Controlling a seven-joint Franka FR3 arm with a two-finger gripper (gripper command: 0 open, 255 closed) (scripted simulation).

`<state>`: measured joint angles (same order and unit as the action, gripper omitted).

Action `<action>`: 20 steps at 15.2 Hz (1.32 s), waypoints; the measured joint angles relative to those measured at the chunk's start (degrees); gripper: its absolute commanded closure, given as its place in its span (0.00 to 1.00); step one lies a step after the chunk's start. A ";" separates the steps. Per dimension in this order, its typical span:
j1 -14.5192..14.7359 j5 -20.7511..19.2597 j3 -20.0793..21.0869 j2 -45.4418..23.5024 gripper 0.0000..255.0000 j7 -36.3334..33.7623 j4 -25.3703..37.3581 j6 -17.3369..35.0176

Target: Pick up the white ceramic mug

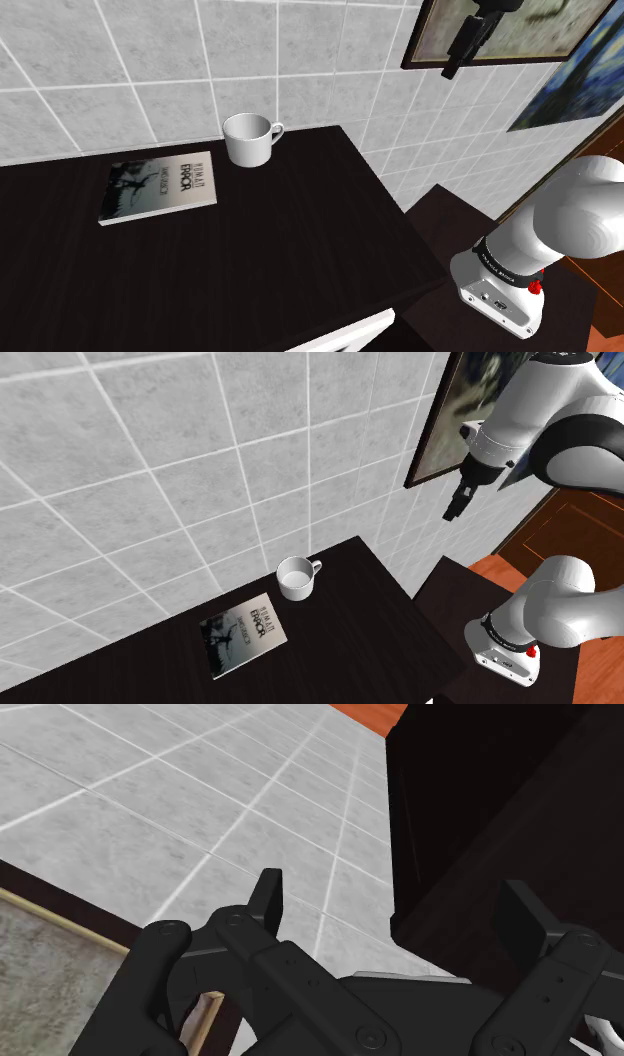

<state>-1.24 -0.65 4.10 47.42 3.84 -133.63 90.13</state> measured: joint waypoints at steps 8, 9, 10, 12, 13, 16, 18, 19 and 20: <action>1.05 3.47 6.69 -8.73 0.00 -7.45 3.64 4.21; 1.17 3.86 7.65 -9.95 0.00 -8.56 3.86 5.04; 1.32 4.28 8.90 -11.67 0.00 -9.98 4.97 5.55; 1.58 4.93 11.08 -14.43 0.00 -12.51 5.82 7.20; 1.67 5.16 12.30 -16.26 0.00 -13.98 7.07 7.66; 1.60 5.08 15.41 -22.18 0.00 -17.80 11.29 8.99; 1.88 4.98 17.79 -25.63 0.00 -20.87 12.94 10.44; 1.89 4.65 18.90 -27.78 0.00 -22.37 14.54 10.81; 1.84 4.20 19.78 -29.87 0.00 -23.59 15.80 11.42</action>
<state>0.60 3.55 23.87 17.55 -19.75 -117.83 101.56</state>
